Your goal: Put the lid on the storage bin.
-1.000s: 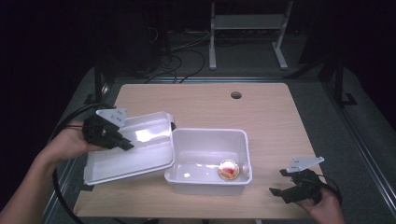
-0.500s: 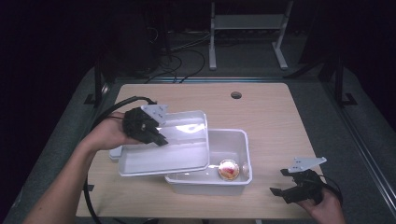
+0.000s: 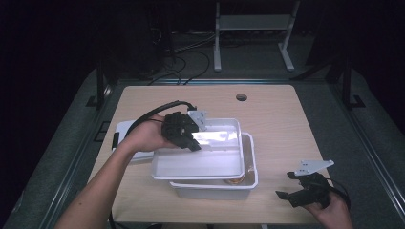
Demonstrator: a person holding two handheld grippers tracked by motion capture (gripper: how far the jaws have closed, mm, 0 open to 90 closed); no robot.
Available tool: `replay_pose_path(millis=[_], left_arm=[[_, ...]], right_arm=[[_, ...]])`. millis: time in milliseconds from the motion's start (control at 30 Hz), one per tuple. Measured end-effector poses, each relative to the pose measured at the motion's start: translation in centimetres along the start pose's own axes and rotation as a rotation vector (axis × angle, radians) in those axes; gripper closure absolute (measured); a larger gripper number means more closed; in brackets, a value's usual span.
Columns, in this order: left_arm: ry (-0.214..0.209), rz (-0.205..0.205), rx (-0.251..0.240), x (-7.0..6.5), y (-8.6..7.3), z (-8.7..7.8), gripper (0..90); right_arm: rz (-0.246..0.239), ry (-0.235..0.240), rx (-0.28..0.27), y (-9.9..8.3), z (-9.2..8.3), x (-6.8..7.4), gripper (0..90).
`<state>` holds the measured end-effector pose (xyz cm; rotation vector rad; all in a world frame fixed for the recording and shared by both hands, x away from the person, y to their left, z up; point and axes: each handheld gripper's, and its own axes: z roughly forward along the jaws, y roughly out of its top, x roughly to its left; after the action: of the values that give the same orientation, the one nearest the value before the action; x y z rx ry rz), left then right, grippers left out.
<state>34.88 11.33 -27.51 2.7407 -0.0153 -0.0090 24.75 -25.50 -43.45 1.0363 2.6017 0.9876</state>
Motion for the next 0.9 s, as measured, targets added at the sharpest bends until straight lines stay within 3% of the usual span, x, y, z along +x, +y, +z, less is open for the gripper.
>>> replay_pose_path(millis=[467,900], left_arm=[[-0.031,0.018,0.034,0.4,2.7,3.3,89.4],[-0.030,0.009,0.071,0.7,2.9,4.3,89.3]], right_arm=[[0.003,0.005,-0.012,0.0,-0.2,-0.2,17.3],[-0.005,0.006,-0.021,-0.1,-0.5,-0.1,17.4]])
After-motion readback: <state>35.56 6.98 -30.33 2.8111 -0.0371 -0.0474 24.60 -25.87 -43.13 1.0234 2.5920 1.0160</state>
